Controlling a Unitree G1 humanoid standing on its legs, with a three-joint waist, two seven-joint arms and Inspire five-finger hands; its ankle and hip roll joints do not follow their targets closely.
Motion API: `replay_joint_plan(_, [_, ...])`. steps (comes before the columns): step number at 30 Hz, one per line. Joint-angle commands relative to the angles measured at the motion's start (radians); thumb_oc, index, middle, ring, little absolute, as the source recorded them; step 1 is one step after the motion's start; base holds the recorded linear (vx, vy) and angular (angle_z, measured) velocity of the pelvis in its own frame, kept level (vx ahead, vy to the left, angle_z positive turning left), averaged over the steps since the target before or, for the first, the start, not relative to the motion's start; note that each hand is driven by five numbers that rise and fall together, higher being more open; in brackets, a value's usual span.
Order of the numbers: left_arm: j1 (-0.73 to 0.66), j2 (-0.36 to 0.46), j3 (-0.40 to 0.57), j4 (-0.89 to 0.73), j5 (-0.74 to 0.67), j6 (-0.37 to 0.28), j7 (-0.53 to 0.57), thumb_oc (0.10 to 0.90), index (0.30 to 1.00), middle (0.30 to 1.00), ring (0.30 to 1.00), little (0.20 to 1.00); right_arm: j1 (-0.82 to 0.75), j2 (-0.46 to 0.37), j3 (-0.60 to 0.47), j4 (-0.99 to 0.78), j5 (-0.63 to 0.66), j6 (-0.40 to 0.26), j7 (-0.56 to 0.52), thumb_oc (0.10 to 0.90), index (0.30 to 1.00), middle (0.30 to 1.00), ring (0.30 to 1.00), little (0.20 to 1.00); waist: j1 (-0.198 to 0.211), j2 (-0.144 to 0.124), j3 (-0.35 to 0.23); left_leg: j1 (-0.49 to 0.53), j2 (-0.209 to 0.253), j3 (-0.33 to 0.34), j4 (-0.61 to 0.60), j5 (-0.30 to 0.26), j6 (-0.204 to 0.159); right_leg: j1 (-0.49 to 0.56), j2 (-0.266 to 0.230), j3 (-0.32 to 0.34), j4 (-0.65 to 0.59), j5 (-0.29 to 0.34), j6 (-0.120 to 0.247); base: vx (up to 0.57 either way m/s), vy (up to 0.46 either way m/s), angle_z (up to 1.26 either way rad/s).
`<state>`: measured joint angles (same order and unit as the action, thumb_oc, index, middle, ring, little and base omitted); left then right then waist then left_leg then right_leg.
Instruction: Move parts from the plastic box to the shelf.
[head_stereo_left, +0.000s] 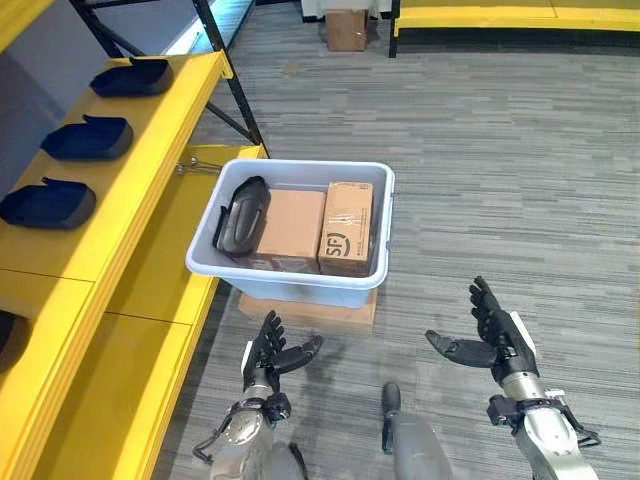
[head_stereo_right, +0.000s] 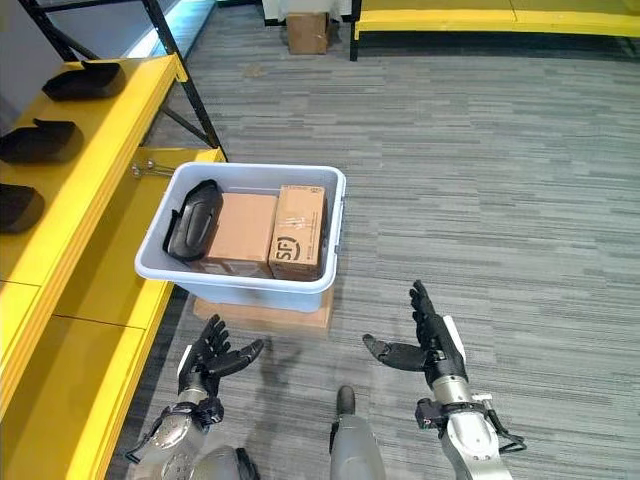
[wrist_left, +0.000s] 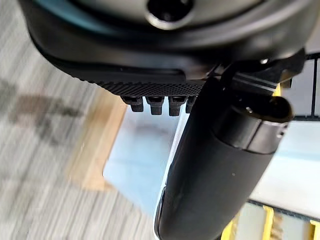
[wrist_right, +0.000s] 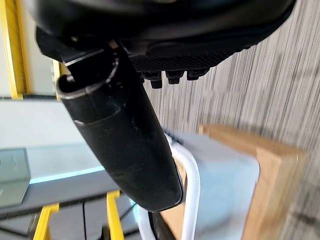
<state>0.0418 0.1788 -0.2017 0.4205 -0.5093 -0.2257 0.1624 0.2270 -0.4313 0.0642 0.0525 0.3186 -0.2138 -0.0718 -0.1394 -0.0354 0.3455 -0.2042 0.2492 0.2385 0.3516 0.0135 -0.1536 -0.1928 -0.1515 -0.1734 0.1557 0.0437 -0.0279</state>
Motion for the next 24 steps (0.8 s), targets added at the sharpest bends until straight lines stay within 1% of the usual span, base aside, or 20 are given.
replay_joint_plan(1, [0.012,0.042,0.067,-0.12,-0.037,-0.109,0.028,0.9,1.0,1.0,1.0,1.0,-0.052,-0.049,0.017,-0.071,0.015,-0.12,0.0,0.9,1.0,1.0,1.0,1.0,0.041,0.052,-0.013,0.031,0.103,-0.085,-0.353,0.283,-0.01,0.087,0.029,0.083,0.028,-0.085,0.116,0.23,0.258,-0.95])
replay_joint_plan(2, [0.012,0.042,0.067,-0.12,-0.037,-0.109,0.028,0.9,1.0,1.0,1.0,1.0,-0.052,-0.049,0.017,-0.07,0.015,-0.12,0.0,0.9,1.0,1.0,1.0,1.0,0.042,0.051,-0.012,0.037,0.102,-0.083,-0.36,0.287,-0.011,0.087,0.028,0.084,0.031,-0.088,0.116,0.29,0.292,-1.2])
replay_joint_plan(3, [0.009,0.041,0.072,-0.114,-0.047,-0.113,0.024,0.9,1.0,1.0,1.0,1.0,-0.05,-0.036,0.021,-0.07,0.028,-0.121,0.005,0.9,1.0,1.0,1.0,1.0,0.034,0.052,-0.016,0.09,0.104,-0.061,-0.363,0.243,-0.007,0.086,0.023,0.101,0.058,-0.109,0.121,0.11,0.1,-1.31])
replay_joint_plan(4, [0.008,0.041,0.072,-0.113,-0.047,-0.113,0.024,0.9,1.0,1.0,1.0,1.0,-0.05,-0.036,0.02,-0.07,0.028,-0.121,0.005,0.9,1.0,1.0,1.0,1.0,0.037,0.053,-0.018,0.089,0.106,-0.059,-0.364,0.244,-0.007,0.083,0.025,0.103,0.056,-0.106,0.12,0.16,0.197,-1.19])
replay_joint_plan(5, [0.008,0.042,0.07,-0.11,-0.045,-0.116,0.028,0.9,1.0,1.0,1.0,1.0,-0.054,-0.032,0.025,-0.069,0.031,-0.122,0.007,0.9,1.0,1.0,1.0,1.0,0.041,0.059,-0.021,0.109,0.088,-0.069,-0.388,0.231,-0.01,0.077,0.023,0.113,0.061,-0.102,0.132,0.17,0.248,-1.0])
replay_joint_plan(6, [-0.005,0.043,0.066,-0.109,-0.044,-0.117,0.024,0.9,1.0,1.0,1.0,1.0,-0.048,-0.021,0.016,-0.075,0.031,-0.121,0.007,0.9,1.0,1.0,1.0,1.0,0.028,0.061,-0.03,0.109,0.073,-0.026,-0.356,0.214,-0.011,0.084,0.007,0.113,0.049,-0.097,0.137,0.22,0.331,-0.95])
replay_joint_plan(8, [-0.02,0.052,0.059,-0.11,-0.045,-0.124,0.026,0.9,1.0,1.0,1.0,1.0,-0.058,-0.009,0.016,-0.065,0.039,-0.117,0.0,0.9,1.0,1.0,1.0,1.0,0.025,0.056,-0.029,0.1,0.042,-0.011,-0.318,0.178,0.002,0.103,-0.023,0.128,0.021,-0.085,0.156,0.18,0.273,-0.53])
replay_joint_plan(9, [-0.023,0.056,0.061,-0.11,-0.046,-0.125,0.027,0.9,1.0,1.0,1.0,1.0,-0.062,-0.003,0.018,-0.064,0.039,-0.113,0.0,0.9,1.0,1.0,1.0,1.0,0.025,0.054,-0.031,0.098,0.032,-0.004,-0.31,0.166,0.006,0.108,-0.034,0.133,0.011,-0.078,0.162,0.09,0.146,-0.14])
replay_joint_plan(10, [-0.023,0.056,0.061,-0.11,-0.046,-0.125,0.027,0.9,1.0,1.0,1.0,1.0,-0.062,-0.003,0.018,-0.065,0.039,-0.113,0.0,0.9,1.0,1.0,1.0,1.0,0.026,0.053,-0.031,0.098,0.031,-0.003,-0.309,0.165,0.006,0.108,-0.035,0.134,0.01,-0.077,0.163,0.07,0.141,0.11])
replay_joint_plan(12, [-0.032,0.059,0.062,-0.109,-0.047,-0.128,0.04,0.9,1.0,1.0,1.0,1.0,-0.076,0.006,0.028,-0.063,0.039,-0.111,-0.006,0.9,1.0,1.0,1.0,1.0,0.027,0.047,-0.033,0.088,0.006,0.01,-0.288,0.132,0.018,0.108,-0.061,0.145,-0.012,-0.061,0.179,0.06,0.151,0.08])
replay_joint_plan(13, [-0.032,0.059,0.062,-0.109,-0.047,-0.128,0.04,0.9,1.0,1.0,1.0,1.0,-0.076,0.007,0.028,-0.063,0.038,-0.111,-0.006,0.9,1.0,1.0,1.0,1.0,0.028,0.046,-0.033,0.087,0.005,0.011,-0.286,0.13,0.019,0.108,-0.062,0.146,-0.012,-0.061,0.18,0.09,0.171,-0.07])
replay_joint_plan(14, [-0.037,0.064,0.065,-0.111,-0.043,-0.13,0.046,0.9,1.0,1.0,1.0,1.0,-0.083,0.01,0.033,-0.06,0.031,-0.107,-0.008,0.9,1.0,1.0,1.0,1.0,0.029,0.04,-0.039,0.076,-0.012,0.023,-0.272,0.115,0.024,0.112,-0.082,0.147,-0.033,-0.043,0.191,0.09,0.153,-0.05])
replay_joint_plan(16, [-0.045,0.067,0.066,-0.106,-0.04,-0.13,0.054,0.9,1.0,1.0,1.0,1.0,-0.089,0.014,0.038,-0.06,0.03,-0.102,-0.006,0.9,1.0,1.0,1.0,1.0,0.03,0.032,-0.049,0.075,-0.032,0.034,-0.275,0.092,0.034,0.112,-0.105,0.147,-0.055,-0.022,0.207,0.1,0.199,0.08])
replay_joint_plan(17, [-0.053,0.07,0.065,-0.099,-0.039,-0.13,0.056,0.9,1.0,1.0,1.0,1.0,-0.097,0.016,0.039,-0.056,0.027,-0.1,-0.008,0.9,1.0,1.0,1.0,1.0,0.031,0.024,-0.055,0.065,-0.044,0.042,-0.265,0.078,0.04,0.107,-0.12,0.151,-0.068,0.005,0.219,0.06,0.137,0.04])
replay_joint_plan(19, [-0.056,0.072,0.065,-0.101,-0.038,-0.129,0.057,0.9,1.0,1.0,1.0,1.0,-0.099,0.017,0.038,-0.058,0.026,-0.1,-0.01,0.9,1.0,1.0,1.0,1.0,0.034,0.019,-0.06,0.057,-0.051,0.046,-0.259,0.067,0.045,0.104,-0.128,0.152,-0.074,0.015,0.226,0.06,0.114,-0.08])
replay_joint_plan(20, [-0.058,0.075,0.061,-0.101,-0.036,-0.125,0.055,0.9,1.0,1.0,1.0,1.0,-0.102,0.017,0.035,-0.059,0.024,-0.099,-0.009,0.9,1.0,1.0,1.0,1.0,0.037,0.011,-0.066,0.047,-0.066,0.047,-0.248,0.05,0.057,0.105,-0.143,0.15,-0.076,0.032,0.235,0.06,0.115,-0.03])
replay_joint_plan(21, [-0.058,0.075,0.061,-0.101,-0.037,-0.125,0.055,0.9,1.0,1.0,1.0,1.0,-0.102,0.017,0.035,-0.059,0.024,-0.099,-0.009,0.9,1.0,1.0,1.0,1.0,0.037,0.011,-0.067,0.046,-0.067,0.047,-0.247,0.049,0.057,0.105,-0.143,0.15,-0.076,0.032,0.236,0.07,0.13,0.05])
replay_joint_plan(23, [-0.067,0.082,0.054,-0.099,-0.031,-0.122,0.053,0.9,1.0,1.0,1.0,1.0,-0.109,0.017,0.035,-0.058,0.018,-0.099,-0.014,0.9,1.0,1.0,1.0,1.0,0.038,0.005,-0.07,0.039,-0.088,0.047,-0.233,0.025,0.072,0.104,-0.163,0.147,-0.068,0.055,0.246,0.06,0.152,0.05])
replay_joint_plan(24, [-0.081,0.087,0.044,-0.096,-0.026,-0.118,0.049,0.9,1.0,1.0,1.0,1.0,-0.118,0.021,0.036,-0.058,0.019,-0.1,-0.016,0.9,1.0,1.0,1.0,1.0,0.036,0.0,-0.068,0.042,-0.112,0.043,-0.233,0.006,0.09,0.097,-0.176,0.154,-0.046,0.086,0.254,0.05,0.147,0.01])
